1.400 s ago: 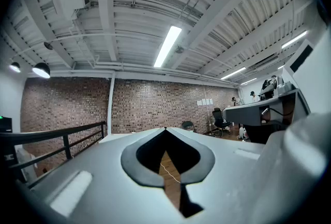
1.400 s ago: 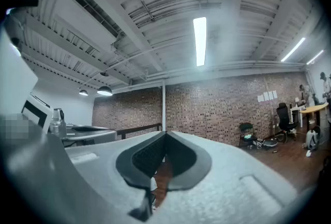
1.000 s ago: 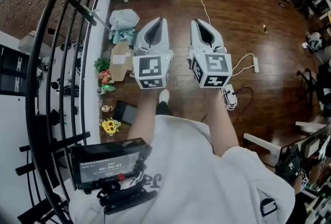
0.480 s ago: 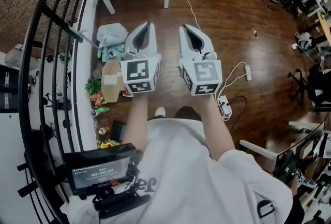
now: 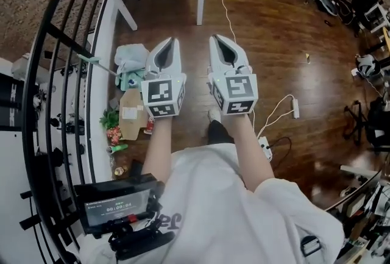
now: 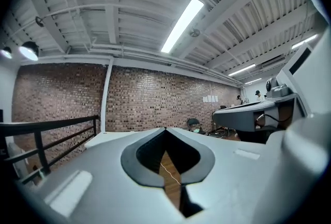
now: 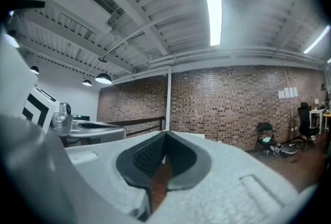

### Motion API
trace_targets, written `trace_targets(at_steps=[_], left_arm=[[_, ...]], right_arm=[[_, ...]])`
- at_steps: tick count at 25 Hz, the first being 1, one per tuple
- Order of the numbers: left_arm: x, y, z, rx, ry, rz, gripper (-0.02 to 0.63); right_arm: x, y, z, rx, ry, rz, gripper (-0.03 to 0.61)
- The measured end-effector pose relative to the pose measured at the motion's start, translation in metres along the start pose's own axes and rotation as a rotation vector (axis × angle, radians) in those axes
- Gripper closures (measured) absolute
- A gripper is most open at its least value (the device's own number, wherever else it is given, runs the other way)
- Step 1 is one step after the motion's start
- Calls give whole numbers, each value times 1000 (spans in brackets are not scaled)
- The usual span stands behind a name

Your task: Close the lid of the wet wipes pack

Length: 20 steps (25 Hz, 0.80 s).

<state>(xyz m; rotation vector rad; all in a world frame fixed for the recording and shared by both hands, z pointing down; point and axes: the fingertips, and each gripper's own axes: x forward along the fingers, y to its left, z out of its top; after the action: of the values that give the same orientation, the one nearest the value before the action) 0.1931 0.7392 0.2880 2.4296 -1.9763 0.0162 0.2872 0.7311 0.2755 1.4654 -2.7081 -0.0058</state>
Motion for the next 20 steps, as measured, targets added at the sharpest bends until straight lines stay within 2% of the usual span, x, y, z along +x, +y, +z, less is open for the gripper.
trace_targets(at_steps=[6, 11, 15, 20], left_arm=[[96, 11, 24, 31, -29, 105, 598], [146, 12, 25, 49, -15, 173, 598], [168, 32, 12, 36, 27, 220, 598], [195, 67, 6, 33, 34, 261, 598]], right_arm=[[83, -53, 32, 0, -76, 133, 594], [132, -108, 33, 43, -78, 157, 594], [162, -109, 14, 65, -34, 215, 594], [212, -105, 5, 68, -16, 255, 594]])
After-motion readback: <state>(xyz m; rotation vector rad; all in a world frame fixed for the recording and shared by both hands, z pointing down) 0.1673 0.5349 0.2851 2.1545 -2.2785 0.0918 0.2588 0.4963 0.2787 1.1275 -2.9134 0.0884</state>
